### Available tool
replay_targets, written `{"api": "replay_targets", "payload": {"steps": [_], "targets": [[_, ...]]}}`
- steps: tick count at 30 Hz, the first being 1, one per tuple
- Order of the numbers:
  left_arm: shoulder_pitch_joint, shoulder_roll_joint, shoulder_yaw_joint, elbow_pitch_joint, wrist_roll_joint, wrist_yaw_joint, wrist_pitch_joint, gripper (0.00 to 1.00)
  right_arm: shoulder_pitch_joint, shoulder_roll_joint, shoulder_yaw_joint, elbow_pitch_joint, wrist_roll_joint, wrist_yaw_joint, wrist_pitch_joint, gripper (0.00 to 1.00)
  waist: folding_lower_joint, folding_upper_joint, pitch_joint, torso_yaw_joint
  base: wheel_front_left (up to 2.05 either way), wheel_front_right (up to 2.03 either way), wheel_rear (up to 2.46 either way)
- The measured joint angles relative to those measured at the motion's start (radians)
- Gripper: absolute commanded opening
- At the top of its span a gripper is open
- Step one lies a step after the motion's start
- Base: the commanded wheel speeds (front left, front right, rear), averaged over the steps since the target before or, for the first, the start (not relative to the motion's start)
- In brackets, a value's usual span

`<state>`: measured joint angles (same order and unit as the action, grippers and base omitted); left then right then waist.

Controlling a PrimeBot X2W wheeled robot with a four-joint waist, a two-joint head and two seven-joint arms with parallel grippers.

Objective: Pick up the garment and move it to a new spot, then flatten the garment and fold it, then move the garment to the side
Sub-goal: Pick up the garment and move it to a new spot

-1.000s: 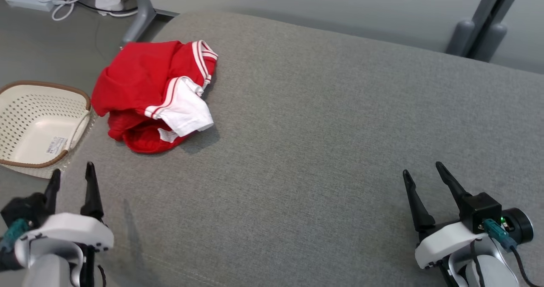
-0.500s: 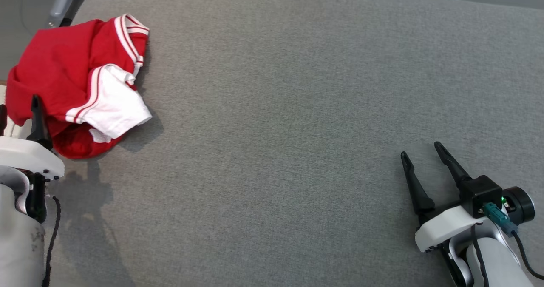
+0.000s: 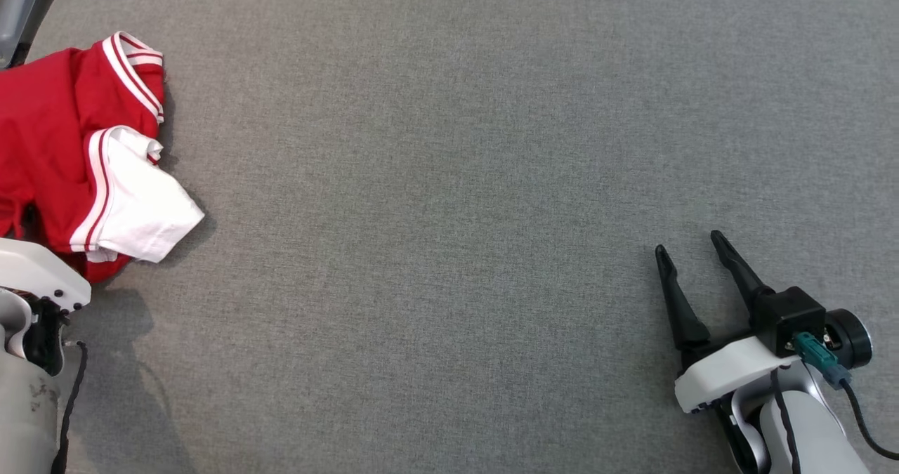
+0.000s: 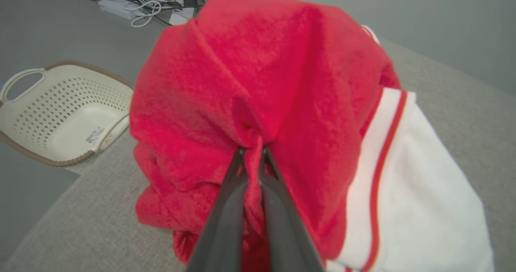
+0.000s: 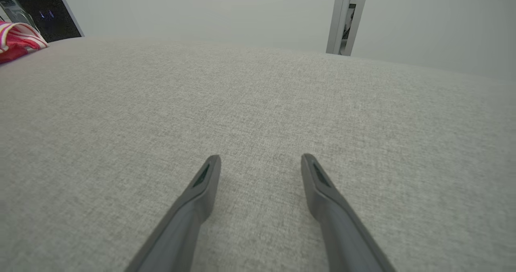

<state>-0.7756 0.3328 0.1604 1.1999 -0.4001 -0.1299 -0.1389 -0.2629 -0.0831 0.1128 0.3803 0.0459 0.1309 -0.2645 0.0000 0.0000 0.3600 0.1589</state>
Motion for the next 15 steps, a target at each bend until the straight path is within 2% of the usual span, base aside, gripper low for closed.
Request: {"api": "replay_targets", "payload": {"steps": [9, 15], "targets": [[-0.081, 0.028, -0.155, -0.15, 0.032, 0.0, -0.093, 0.0, 0.034, 0.023, 0.001, 0.018, 0.019, 0.0, 0.0, 1.0, 0.0, 0.0, -0.085, -0.017, 0.0, 0.0, 0.0], [-0.111, -0.041, -0.308, -0.295, 0.005, 0.0, -0.11, 0.0, 0.054, 0.033, 0.008, 0.022, 0.045, 0.0, 0.0, 1.0, 0.0, 0.0, -0.137, -0.05, 0.0, 0.0, 0.0]]}}
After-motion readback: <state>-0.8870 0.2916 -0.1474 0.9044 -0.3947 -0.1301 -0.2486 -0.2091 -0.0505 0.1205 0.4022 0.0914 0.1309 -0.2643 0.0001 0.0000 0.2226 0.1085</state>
